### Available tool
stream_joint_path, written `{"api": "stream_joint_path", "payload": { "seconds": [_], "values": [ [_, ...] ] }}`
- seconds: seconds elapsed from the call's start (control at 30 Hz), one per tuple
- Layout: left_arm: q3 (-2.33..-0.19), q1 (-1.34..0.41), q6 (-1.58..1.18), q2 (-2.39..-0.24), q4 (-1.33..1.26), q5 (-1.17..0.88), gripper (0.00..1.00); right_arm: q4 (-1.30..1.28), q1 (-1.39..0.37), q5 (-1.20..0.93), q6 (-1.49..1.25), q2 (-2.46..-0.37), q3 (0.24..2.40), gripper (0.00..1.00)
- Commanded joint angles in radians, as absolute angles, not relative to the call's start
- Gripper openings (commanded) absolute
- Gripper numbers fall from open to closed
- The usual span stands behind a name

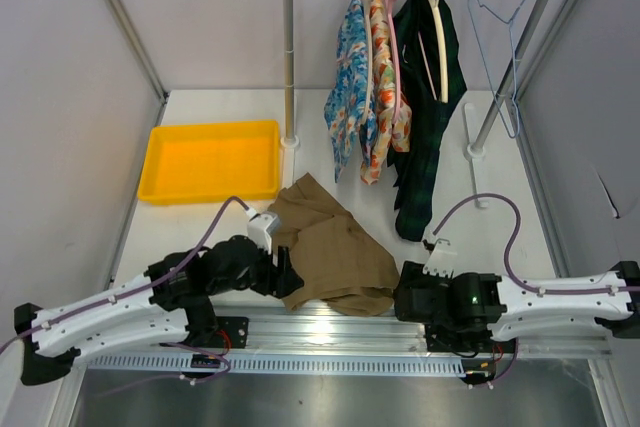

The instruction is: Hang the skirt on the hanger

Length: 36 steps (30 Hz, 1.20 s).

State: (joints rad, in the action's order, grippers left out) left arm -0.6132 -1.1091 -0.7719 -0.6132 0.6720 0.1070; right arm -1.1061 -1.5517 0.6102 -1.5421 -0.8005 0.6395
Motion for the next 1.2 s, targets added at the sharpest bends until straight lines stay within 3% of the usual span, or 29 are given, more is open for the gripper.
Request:
{"api": "stream_joint_path", "payload": {
  "seconds": [0.0, 0.37, 0.7, 0.8, 0.83, 0.93, 1.03, 1.17],
  "values": [
    [-0.603, -1.195, -0.833, -0.595, 0.701, 0.187, 0.66, -1.129, -1.560, 0.678, -1.646, -0.810, 0.600, 0.63],
    [-0.597, -1.407, -0.937, -0.698, 0.721, 0.357, 0.64, -0.859, -1.506, 0.698, -1.565, -0.793, 0.453, 0.64],
    [-0.560, -1.433, -0.983, -0.701, 0.735, 0.376, 0.65, -0.537, -1.349, 0.733, -1.368, -0.790, 0.350, 0.64],
    [-0.557, -1.451, -0.976, -0.719, 0.724, 0.387, 0.66, -0.456, -1.304, 0.730, -1.306, -0.801, 0.345, 0.51],
    [-0.560, -1.462, -0.971, -0.727, 0.721, 0.391, 0.67, -0.442, -1.286, 0.733, -1.286, -0.807, 0.351, 0.39],
    [-0.558, -1.476, -0.957, -0.739, 0.696, 0.399, 0.70, -0.465, -1.273, 0.745, -1.252, -0.825, 0.397, 0.22],
    [-0.555, -1.500, -0.954, -0.759, 0.681, 0.417, 0.73, -0.526, -1.272, 0.767, -1.235, -0.833, 0.469, 0.10],
    [-0.552, -1.543, -0.962, -0.816, 0.673, 0.463, 0.77, -0.607, -1.276, 0.785, -1.203, -0.844, 0.570, 0.05]
  ]
}}
